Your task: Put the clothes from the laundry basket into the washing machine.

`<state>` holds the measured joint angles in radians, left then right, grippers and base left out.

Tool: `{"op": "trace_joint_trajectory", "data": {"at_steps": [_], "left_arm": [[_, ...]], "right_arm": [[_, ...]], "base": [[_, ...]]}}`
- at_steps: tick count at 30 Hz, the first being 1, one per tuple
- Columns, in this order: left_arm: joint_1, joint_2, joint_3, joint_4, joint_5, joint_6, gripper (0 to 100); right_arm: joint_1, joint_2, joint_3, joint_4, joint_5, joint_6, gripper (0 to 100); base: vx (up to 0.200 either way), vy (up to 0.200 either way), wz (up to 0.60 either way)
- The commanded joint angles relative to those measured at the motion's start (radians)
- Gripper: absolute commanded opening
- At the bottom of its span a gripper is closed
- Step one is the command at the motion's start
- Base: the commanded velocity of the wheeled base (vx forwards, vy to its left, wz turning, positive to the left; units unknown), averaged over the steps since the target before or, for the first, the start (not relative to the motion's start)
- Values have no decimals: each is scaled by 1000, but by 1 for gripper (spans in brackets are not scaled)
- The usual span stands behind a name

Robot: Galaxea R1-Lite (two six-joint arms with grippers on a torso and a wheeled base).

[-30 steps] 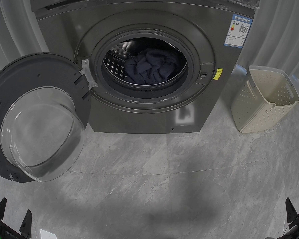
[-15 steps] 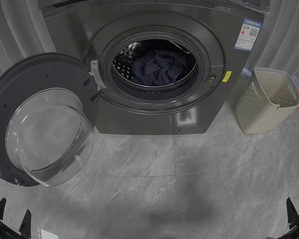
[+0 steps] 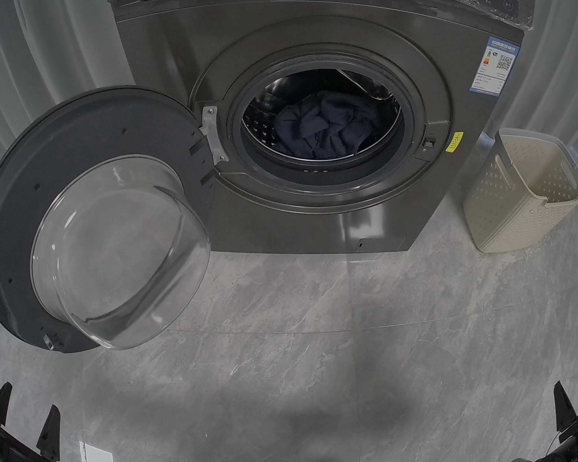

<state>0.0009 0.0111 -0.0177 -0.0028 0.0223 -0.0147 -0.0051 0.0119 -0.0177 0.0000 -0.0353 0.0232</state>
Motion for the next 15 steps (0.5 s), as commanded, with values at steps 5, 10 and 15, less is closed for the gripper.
{"op": "trace_joint_trajectory", "data": {"at_steps": [5,10,15], "left_arm": [[1,-2,18,0,2,-10,100],[1,-2,16,1,-1,-14,100],[1,-2,16,1,-2,-18,100]], "right_arm": [[1,-1,15,0,0,0,100],[-1,-1,15,0,0,0,100],[1,-1,15,0,0,0,100]], "base": [[0,80,0],[0,200,0],[0,200,0]]}}
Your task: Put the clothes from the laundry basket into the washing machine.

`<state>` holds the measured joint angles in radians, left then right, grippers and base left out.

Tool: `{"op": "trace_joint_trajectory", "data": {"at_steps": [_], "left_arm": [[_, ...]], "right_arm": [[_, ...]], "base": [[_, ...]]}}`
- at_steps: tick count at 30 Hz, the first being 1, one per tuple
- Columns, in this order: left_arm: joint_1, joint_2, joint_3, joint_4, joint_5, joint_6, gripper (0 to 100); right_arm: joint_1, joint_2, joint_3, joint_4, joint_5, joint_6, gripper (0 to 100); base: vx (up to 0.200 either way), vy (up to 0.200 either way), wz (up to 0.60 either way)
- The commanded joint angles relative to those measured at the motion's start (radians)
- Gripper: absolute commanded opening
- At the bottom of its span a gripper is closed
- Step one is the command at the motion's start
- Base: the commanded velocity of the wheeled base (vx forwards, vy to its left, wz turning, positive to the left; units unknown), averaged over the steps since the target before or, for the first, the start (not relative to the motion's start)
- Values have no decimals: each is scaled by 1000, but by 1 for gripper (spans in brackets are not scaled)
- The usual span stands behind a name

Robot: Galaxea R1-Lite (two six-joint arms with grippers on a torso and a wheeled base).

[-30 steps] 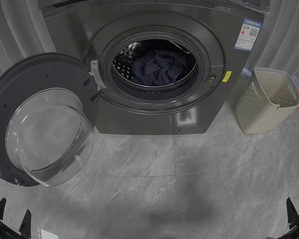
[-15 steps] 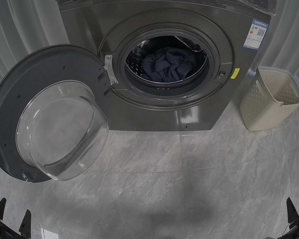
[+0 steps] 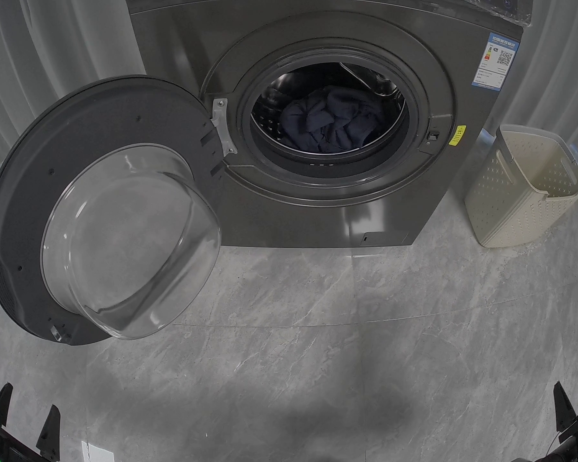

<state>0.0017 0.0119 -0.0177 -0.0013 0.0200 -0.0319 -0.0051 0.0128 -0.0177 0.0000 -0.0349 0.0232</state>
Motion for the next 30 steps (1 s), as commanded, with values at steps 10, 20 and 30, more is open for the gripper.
{"op": "trace_joint_trajectory", "data": {"at_steps": [10,20,30], "left_arm": [[0,-4,18,0,5,10,100],[1,-6,18,0,8,26,100],[-95,378,-393,27,-114,-43,100]], "right_arm": [[1,-2,15,0,0,0,100],[1,-2,15,0,7,-16,100],[-1,-2,15,0,7,-17,100]], "base": [[0,180,0],[0,0,0],[0,0,0]]}}
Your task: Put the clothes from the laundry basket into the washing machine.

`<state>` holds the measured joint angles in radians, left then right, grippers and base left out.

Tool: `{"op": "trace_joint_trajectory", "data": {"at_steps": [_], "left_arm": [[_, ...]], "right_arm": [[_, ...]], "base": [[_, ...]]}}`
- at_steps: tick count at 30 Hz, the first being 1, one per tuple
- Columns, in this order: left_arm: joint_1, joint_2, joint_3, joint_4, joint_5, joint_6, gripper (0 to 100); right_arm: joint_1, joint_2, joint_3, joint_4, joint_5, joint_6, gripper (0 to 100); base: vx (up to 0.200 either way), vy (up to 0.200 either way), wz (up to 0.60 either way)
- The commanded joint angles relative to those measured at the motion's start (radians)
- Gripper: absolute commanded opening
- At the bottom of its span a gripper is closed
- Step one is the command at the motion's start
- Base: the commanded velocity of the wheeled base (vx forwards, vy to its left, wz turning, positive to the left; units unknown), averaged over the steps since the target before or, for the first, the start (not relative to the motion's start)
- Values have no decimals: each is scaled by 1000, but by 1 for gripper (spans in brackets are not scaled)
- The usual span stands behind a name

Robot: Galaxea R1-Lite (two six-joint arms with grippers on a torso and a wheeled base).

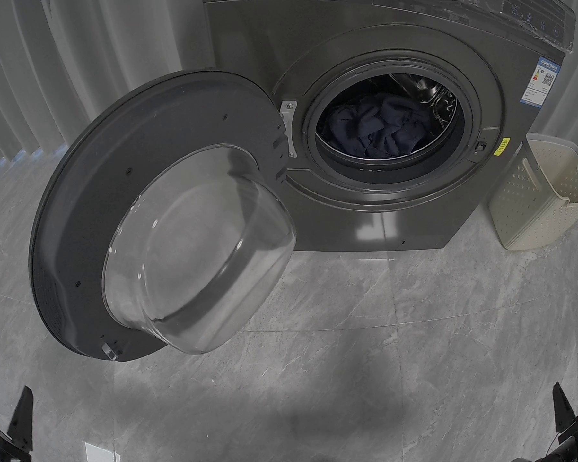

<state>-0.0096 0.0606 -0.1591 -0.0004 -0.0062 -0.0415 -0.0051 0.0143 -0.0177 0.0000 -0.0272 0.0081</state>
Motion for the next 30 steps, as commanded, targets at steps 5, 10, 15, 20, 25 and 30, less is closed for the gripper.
{"op": "trace_joint_trajectory", "data": {"at_steps": [5,10,15,20,25,30], "left_arm": [[-99,587,-316,-138,-94,-49,100],[-99,771,-324,-337,-97,-37,100],[-107,874,-339,-417,-133,-34,100],[-122,904,-350,-421,-258,-37,100],[-240,889,-381,-408,-339,-52,100],[-506,841,-428,-411,-344,-204,100]], "right_arm": [[-4,-2,15,2,1,-3,100],[-4,-2,15,2,3,-5,100],[-4,-2,15,2,3,-5,100],[-4,-2,15,2,3,-5,100],[-4,-4,15,3,3,-5,100],[-4,-4,15,3,3,-5,100]], "base": [[0,0,0],[0,0,0],[0,0,0],[0,0,0],[0,0,0],[0,0,0]]}}
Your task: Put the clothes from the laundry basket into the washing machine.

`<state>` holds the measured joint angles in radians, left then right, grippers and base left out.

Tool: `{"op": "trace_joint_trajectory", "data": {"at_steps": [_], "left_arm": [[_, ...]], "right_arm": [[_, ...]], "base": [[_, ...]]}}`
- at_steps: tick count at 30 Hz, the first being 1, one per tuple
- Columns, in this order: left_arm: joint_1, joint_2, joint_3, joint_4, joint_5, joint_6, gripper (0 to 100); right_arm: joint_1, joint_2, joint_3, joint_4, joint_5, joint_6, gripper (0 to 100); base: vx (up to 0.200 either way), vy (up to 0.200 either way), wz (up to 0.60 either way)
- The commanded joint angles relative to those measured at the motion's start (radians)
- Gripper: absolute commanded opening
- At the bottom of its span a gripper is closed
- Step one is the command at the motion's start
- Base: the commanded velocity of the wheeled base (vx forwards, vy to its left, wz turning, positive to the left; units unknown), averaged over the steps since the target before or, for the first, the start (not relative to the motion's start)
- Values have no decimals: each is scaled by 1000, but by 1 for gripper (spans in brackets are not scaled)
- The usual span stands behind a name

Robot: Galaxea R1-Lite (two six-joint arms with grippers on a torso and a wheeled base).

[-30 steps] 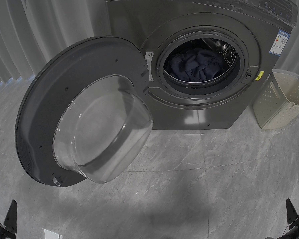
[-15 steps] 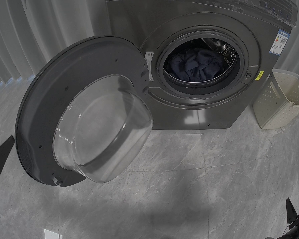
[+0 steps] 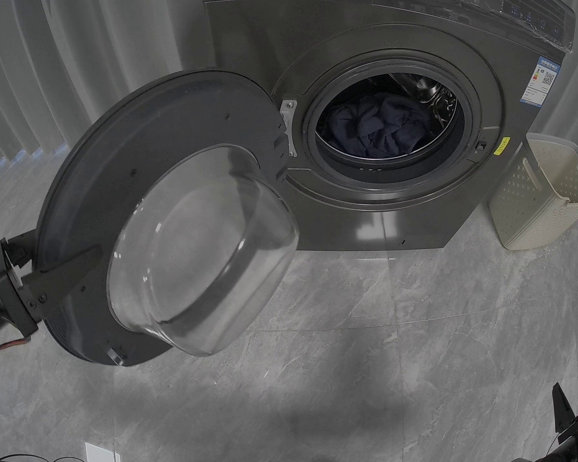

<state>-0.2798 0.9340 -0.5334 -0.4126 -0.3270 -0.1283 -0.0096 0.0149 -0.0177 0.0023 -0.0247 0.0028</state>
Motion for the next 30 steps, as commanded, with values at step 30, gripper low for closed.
{"op": "trace_joint_trajectory", "data": {"at_steps": [30], "left_arm": [[-125,167,-19,-18,14,36,100]], "right_arm": [[-1,-6,15,1,2,0,100]], "base": [[0,0,0]]}}
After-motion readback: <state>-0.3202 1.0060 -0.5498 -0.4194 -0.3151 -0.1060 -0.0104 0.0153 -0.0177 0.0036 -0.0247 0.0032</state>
